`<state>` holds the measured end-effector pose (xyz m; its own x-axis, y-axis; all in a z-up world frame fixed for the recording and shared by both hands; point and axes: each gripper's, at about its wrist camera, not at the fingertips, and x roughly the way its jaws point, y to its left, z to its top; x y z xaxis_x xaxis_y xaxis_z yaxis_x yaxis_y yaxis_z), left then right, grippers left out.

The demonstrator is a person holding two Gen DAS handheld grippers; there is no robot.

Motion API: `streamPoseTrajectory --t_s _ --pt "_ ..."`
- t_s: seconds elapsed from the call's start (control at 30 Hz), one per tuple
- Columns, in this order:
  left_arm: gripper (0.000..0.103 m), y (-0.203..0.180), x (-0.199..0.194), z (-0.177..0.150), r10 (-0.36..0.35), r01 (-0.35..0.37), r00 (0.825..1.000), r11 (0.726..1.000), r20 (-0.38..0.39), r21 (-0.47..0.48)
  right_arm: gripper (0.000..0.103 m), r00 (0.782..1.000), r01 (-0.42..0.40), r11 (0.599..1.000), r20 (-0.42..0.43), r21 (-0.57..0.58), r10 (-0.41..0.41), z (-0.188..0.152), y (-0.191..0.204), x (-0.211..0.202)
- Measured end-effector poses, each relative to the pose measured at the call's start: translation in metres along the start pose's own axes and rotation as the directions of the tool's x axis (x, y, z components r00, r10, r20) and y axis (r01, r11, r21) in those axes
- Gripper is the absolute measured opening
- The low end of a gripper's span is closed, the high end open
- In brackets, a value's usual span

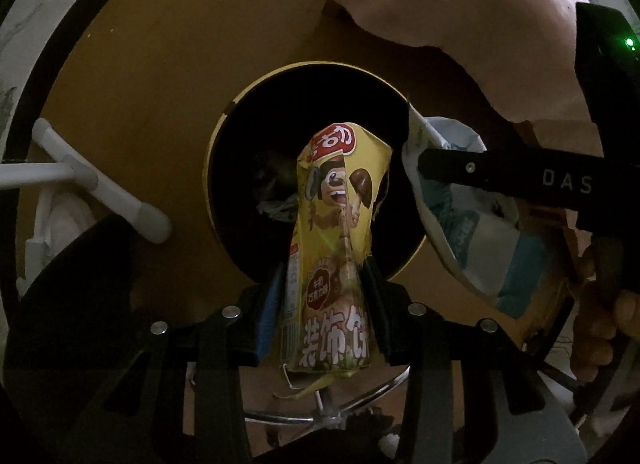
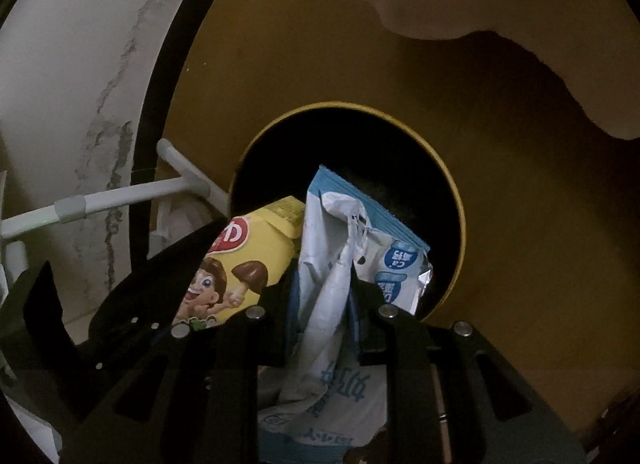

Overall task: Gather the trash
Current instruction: 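Carry both items over the bin and open both tools to drop them, then grasp the teal box with the left tool while the right tool grasps white tissue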

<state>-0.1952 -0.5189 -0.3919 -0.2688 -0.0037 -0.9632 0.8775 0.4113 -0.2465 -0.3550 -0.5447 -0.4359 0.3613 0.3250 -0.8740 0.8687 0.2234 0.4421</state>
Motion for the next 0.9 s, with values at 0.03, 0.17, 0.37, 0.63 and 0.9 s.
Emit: streamPoseTrajectory --t_s 0.03,0.17,0.37,0.63,0.9 --pt "0.039 0.0 0.0 0.001 -0.003 0.003 1.0 1.0 0.001 0.0 0.021 1.0 -0.004 1.0 0.002 0.0 0.004 -0.001 0.002 0.0" --pt "0.069 0.007 -0.007 -0.001 0.027 -0.027 0.998 1.0 0.063 -0.004 0.037 0.999 -0.046 0.999 0.018 0.0 0.046 0.0 0.001 -0.006" --pt "0.093 -0.002 -0.03 -0.003 0.048 -0.052 0.987 0.998 0.155 0.022 0.085 0.99 -0.016 1.0 0.141 -0.002 0.016 0.0 0.002 -0.047" --pt "0.094 -0.076 -0.181 -0.068 -0.027 -0.185 0.818 0.934 0.575 0.307 0.096 0.629 0.416 0.898 0.668 0.142 -0.397 -0.044 0.046 -0.213" --pt "0.096 0.003 -0.353 -0.183 0.076 -0.271 0.513 0.96 0.855 0.077 0.096 0.407 0.372 0.921 0.912 -0.118 -0.048 -0.13 0.178 -0.302"
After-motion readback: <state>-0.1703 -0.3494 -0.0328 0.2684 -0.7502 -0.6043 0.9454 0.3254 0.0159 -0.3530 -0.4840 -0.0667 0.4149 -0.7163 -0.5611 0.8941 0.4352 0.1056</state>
